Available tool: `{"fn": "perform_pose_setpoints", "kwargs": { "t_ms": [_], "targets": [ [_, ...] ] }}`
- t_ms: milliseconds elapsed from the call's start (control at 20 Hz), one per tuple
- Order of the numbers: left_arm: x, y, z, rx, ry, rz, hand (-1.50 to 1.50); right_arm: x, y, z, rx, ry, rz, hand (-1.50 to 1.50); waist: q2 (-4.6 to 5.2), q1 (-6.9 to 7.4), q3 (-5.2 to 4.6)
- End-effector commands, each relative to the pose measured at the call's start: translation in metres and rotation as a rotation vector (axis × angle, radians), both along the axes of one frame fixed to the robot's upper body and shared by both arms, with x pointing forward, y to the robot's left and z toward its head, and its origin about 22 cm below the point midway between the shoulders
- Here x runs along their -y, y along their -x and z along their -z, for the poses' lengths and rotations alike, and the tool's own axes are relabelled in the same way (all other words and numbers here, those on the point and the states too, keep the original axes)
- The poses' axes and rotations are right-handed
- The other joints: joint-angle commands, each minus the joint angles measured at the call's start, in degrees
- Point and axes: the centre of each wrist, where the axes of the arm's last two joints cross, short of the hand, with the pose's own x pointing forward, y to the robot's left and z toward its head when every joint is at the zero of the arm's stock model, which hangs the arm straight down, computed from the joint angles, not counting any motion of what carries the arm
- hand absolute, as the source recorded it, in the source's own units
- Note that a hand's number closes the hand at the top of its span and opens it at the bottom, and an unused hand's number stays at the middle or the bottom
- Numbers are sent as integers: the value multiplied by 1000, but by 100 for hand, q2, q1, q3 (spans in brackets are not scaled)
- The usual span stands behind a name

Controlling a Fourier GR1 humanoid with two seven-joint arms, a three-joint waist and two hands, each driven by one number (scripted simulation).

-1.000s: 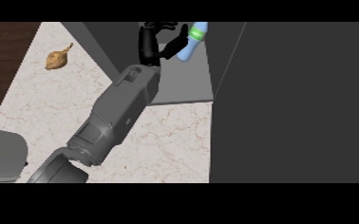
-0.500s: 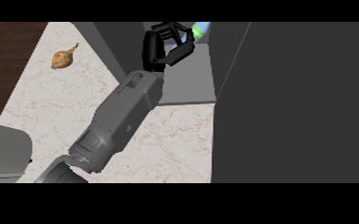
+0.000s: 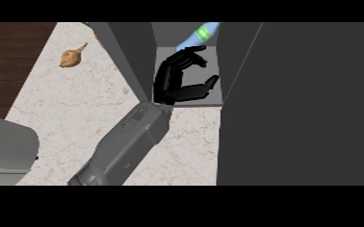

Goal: Pick up the bottled water, place it into the cabinet and close the cabinet

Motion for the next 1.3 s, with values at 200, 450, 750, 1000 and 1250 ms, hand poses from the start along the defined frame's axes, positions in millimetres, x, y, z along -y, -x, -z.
{"fn": "perform_pose_setpoints", "kwargs": {
  "t_ms": [200, 450, 750, 1000, 1250],
  "targets": [
    [1, 87, 36, -69, 70, 112, -150, -7, 5, -44, 52, 32, 47, -150, -43, 186, -2],
    [-47, 131, 44, -82, 87, 30, -150, -10, 4, -32, 69, 33, 55, -150, -30, 242, 2],
    [-103, 180, 50, -80, 113, -17, -150, -6, 6, -36, 13, 132, -156, 150, -25, 339, -14],
    [-146, 198, 44, -56, 52, 24, -150, -1, -5, -35, 93, 272, -392, 150, -71, 391, -26],
    [-176, 215, 37, -22, 46, 10, -150, -5, -12, -50, 137, 304, -472, 150, -26, 494, -42]
  ]
}}
